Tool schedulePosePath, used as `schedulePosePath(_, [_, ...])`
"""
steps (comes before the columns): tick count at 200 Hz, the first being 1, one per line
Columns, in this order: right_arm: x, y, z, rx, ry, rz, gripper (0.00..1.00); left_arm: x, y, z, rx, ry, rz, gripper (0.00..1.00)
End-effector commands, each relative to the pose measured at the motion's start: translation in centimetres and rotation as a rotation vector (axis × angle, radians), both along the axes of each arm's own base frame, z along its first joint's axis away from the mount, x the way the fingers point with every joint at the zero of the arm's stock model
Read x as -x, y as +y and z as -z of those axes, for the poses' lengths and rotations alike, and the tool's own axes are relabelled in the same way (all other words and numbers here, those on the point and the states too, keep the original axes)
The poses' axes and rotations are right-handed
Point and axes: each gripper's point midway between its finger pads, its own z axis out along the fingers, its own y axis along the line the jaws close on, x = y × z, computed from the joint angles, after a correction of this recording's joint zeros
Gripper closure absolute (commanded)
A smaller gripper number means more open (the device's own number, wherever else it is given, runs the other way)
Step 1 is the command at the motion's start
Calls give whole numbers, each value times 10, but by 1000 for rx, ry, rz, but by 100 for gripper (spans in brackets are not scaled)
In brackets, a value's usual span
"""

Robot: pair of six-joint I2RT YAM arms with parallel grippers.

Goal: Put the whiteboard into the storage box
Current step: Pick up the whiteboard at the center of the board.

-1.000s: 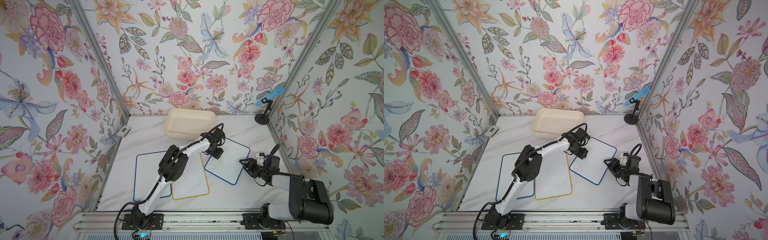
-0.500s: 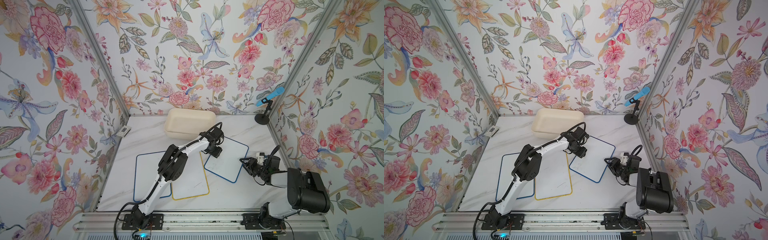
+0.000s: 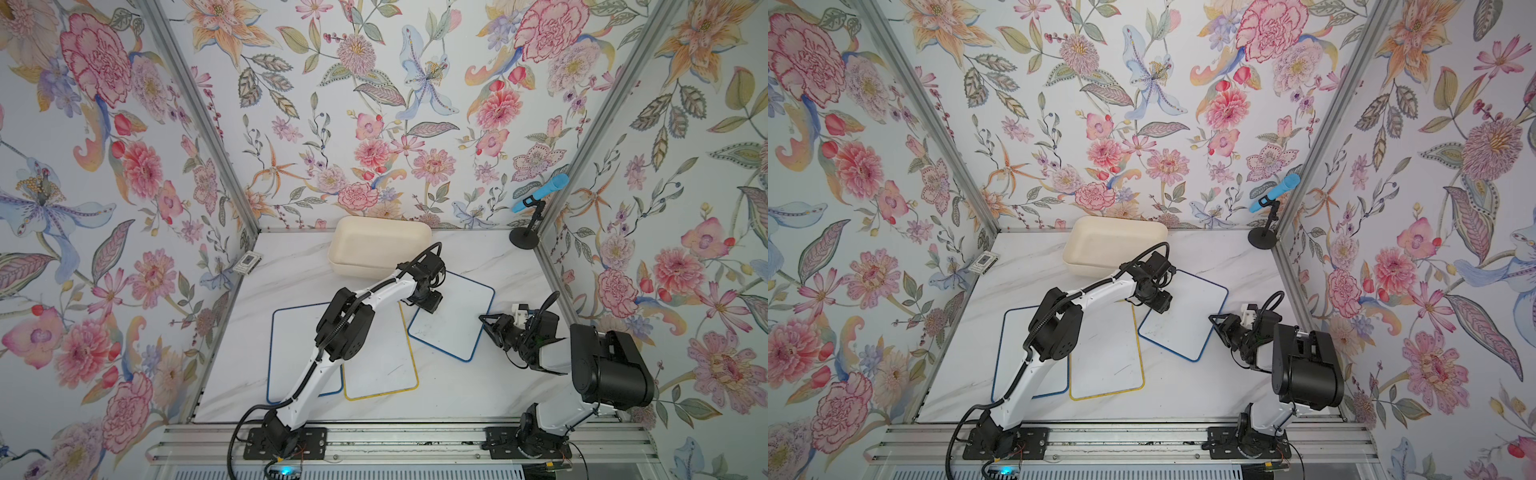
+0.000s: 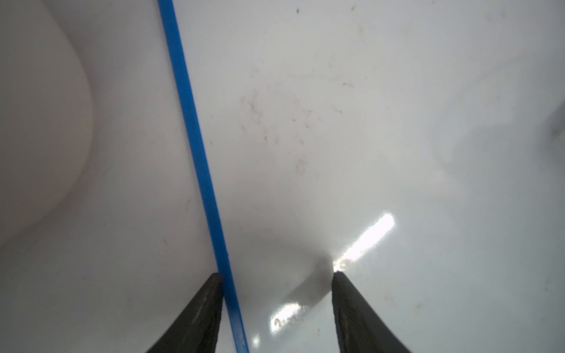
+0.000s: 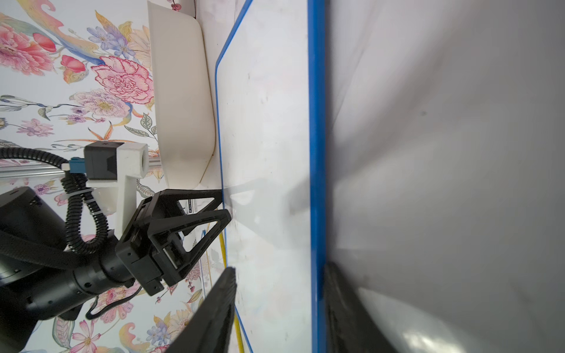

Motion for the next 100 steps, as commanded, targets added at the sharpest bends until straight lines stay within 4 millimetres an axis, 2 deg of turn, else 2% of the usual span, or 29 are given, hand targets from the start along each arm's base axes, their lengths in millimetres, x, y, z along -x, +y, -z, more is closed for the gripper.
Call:
schedulePosePath(1, [21,63,-40,-178,-104,-307,54,169,15,142,-132,618,136,42])
schedulePosePath(36, [21,67,-50,-219,-115,-321,54,169,15,144,-129,623,137,42])
schedulePosePath(73, [22,72,-42,-202,-82,-341,57,166,10,142,-105,622,136,43])
schedulePosePath(100, [21,69,-32,-147,-48,-328,61,168,17,146,-119,628,127,43])
